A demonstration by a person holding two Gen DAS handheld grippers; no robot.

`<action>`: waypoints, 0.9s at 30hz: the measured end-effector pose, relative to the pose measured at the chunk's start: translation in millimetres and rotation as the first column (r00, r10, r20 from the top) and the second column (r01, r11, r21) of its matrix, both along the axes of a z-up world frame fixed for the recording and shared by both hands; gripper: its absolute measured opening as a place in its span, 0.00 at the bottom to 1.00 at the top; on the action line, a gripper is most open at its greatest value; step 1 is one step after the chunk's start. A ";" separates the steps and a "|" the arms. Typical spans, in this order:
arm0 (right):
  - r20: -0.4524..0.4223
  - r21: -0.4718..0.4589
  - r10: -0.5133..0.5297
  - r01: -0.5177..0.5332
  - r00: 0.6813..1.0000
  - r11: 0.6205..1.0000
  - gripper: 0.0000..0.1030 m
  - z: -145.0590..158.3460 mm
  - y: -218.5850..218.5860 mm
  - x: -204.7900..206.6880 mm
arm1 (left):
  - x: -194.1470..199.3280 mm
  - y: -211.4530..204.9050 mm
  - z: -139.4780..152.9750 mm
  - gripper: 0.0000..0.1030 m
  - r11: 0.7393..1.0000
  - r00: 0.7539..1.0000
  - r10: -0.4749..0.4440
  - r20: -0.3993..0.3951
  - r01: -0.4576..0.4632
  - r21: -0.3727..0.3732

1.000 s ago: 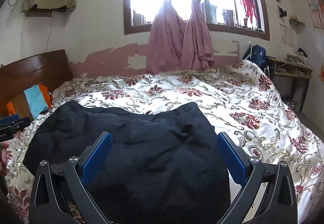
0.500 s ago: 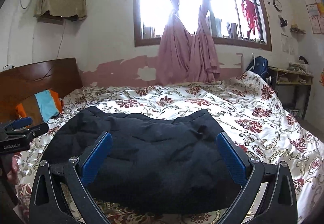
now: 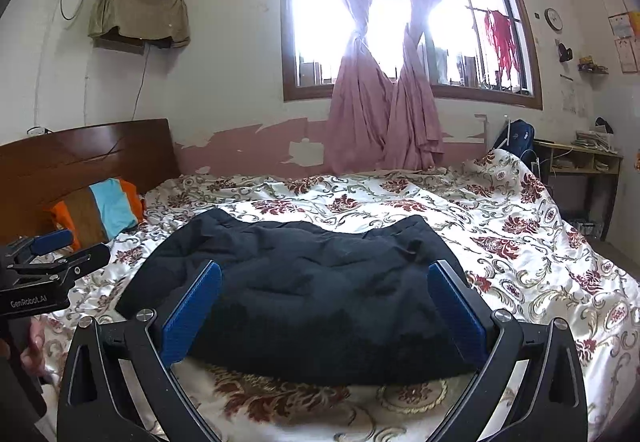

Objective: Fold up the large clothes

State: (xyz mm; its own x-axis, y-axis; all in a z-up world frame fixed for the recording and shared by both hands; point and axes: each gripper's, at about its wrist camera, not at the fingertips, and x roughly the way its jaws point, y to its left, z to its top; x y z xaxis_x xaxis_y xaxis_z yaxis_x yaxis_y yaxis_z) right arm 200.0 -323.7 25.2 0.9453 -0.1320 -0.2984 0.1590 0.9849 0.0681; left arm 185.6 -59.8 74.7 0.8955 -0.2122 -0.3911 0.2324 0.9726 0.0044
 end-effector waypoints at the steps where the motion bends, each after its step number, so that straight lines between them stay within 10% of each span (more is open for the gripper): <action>1: -0.001 -0.002 0.000 0.000 1.000 1.000 0.98 0.1 2.7 -3.9 | -5.4 0.9 0.0 0.96 1.000 1.000 0.001 0.002 -0.001 0.001; 27: -0.011 -0.011 0.000 -0.001 1.000 1.000 0.98 -17.0 34.9 -72.9 | -82.0 23.0 -19.2 0.96 1.000 0.999 0.015 0.030 -0.016 0.015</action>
